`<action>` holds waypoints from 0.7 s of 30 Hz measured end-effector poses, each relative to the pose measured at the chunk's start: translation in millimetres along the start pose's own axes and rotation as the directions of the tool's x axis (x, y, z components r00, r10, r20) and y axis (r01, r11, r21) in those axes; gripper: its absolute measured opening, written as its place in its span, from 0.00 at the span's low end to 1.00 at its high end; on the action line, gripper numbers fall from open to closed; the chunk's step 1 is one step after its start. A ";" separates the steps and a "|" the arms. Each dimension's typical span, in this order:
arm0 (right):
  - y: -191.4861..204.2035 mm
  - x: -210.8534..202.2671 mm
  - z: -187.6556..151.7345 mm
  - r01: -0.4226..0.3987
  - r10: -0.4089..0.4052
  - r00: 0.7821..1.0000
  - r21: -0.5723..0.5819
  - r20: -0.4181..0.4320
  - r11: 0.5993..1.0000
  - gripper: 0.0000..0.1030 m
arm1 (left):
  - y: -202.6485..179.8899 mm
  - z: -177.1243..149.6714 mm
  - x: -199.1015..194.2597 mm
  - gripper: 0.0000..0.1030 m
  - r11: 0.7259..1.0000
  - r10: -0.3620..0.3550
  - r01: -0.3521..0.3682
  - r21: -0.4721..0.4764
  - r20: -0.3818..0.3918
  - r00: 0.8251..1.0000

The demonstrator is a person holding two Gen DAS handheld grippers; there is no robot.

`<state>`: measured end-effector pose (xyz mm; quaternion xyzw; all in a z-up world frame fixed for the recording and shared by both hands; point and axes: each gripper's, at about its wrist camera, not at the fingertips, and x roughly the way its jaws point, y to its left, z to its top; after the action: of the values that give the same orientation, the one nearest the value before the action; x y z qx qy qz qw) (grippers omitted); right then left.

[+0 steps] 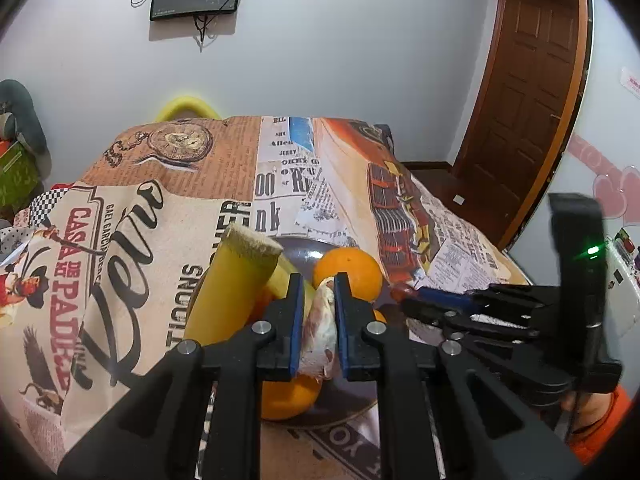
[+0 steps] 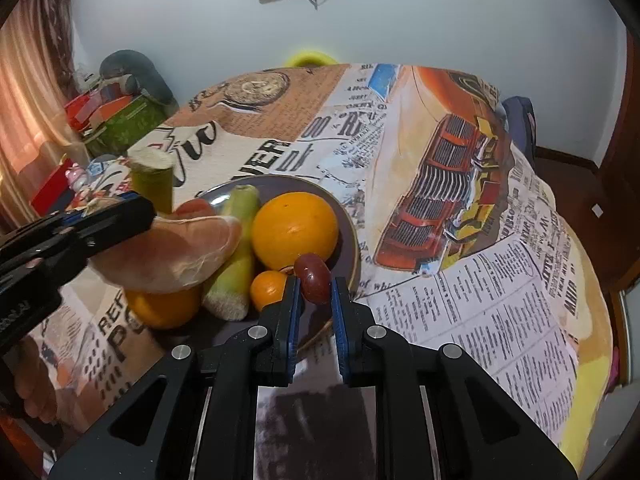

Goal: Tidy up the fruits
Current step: 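Carry the pomelo segment and red date onto the grey plate and release both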

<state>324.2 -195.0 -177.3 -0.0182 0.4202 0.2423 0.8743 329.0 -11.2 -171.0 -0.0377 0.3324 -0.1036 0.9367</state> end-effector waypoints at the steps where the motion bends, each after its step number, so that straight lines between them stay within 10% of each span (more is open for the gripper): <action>1: -0.4 2.4 0.1 0.001 -0.001 1.000 0.001 -0.004 1.000 0.14 | 0.1 0.6 0.4 0.13 1.000 0.003 -0.003 0.002 0.002 1.000; 10: 0.8 17.3 -3.9 0.005 -0.005 0.999 -0.002 -0.040 1.000 0.15 | 11.1 -0.8 4.2 0.14 0.998 0.065 -0.065 -0.005 -0.002 0.998; 21: 3.8 4.9 -2.9 0.036 -0.036 0.999 -0.016 -0.034 0.999 0.27 | 7.6 -5.4 -8.6 0.39 0.996 0.084 -0.084 -0.002 -0.014 0.996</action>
<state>323.0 -190.4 -182.1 -0.0368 0.4330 0.2295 0.8709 320.4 -1.9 -171.0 -0.0239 0.3405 -0.0639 0.9378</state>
